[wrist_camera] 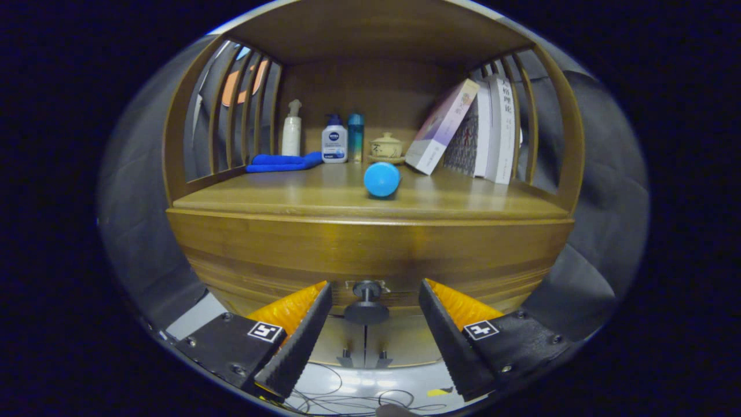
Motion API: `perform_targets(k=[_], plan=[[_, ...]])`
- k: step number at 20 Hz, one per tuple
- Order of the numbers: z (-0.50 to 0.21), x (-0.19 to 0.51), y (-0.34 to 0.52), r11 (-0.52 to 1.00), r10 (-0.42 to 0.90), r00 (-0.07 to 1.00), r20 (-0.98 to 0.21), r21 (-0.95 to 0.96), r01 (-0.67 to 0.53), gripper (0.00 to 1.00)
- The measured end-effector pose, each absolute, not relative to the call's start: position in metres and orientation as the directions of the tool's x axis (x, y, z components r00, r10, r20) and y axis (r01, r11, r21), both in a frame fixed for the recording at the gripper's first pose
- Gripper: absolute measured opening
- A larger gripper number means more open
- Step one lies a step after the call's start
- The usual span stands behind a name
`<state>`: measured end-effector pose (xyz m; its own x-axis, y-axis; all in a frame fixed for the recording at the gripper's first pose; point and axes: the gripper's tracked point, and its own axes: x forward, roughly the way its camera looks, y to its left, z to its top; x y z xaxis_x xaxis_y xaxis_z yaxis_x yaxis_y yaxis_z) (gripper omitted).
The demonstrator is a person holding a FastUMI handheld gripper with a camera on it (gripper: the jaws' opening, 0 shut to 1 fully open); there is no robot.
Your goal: Pull open the drawer, take out the items inside it, and place them on the countertop above the cabinet.
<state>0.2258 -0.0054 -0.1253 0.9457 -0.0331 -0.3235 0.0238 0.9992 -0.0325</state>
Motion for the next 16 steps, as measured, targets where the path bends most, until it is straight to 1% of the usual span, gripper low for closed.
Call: perform_targets(k=[6, 10, 14, 16], plan=[[-0.054, 0.117, -0.004, 1.0, 0.012, 0.984, -0.177, 0.004, -0.011, 0.99], [-0.018, 0.053, -0.005, 1.0, 0.015, 0.997, -0.07, 0.026, -0.013, 0.98], [0.004, 0.015, -0.012, 1.0, -0.004, 1.0, 0.02, 0.02, 0.004, 0.98], [-0.001, 0.006, -0.01, 1.0, 0.0, 1.0, 0.022, 0.027, 0.0, 0.98]])
